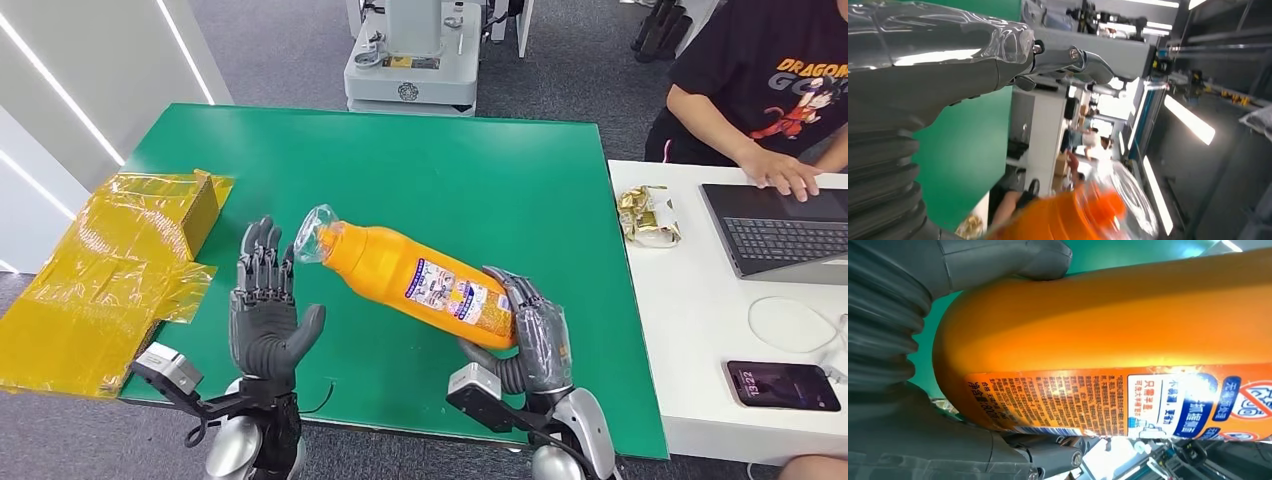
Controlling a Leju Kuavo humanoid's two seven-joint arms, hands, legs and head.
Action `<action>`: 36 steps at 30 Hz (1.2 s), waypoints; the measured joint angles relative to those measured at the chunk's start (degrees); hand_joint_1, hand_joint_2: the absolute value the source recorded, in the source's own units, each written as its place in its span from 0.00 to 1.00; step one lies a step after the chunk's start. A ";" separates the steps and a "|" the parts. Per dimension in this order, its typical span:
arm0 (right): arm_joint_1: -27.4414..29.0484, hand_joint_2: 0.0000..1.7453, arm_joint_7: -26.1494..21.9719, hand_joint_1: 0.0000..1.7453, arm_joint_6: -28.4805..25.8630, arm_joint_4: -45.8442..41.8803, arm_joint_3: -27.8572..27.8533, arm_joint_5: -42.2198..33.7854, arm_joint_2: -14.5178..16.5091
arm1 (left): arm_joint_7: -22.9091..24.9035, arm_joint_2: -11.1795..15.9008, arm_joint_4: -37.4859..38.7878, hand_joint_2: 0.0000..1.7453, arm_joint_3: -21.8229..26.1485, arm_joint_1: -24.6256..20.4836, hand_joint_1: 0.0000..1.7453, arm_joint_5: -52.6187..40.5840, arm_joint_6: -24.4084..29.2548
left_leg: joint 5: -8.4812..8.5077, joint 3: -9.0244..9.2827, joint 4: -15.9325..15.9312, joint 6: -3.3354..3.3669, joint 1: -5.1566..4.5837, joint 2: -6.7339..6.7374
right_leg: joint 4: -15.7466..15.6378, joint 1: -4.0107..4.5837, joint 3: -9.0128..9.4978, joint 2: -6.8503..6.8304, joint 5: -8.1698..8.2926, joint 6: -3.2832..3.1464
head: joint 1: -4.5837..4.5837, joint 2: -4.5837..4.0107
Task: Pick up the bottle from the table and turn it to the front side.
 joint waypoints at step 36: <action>-14.29 1.00 -5.61 1.00 9.55 17.84 8.66 -1.33 6.91 | 0.39 2.27 2.03 1.00 -5.28 -2.87 0.00 -2.41 -4.93 | 0.03 0.01 0.01 0.00 0.01 0.04 | 0.03 0.00 -0.02 0.07 0.02 -0.01 | -0.01 0.00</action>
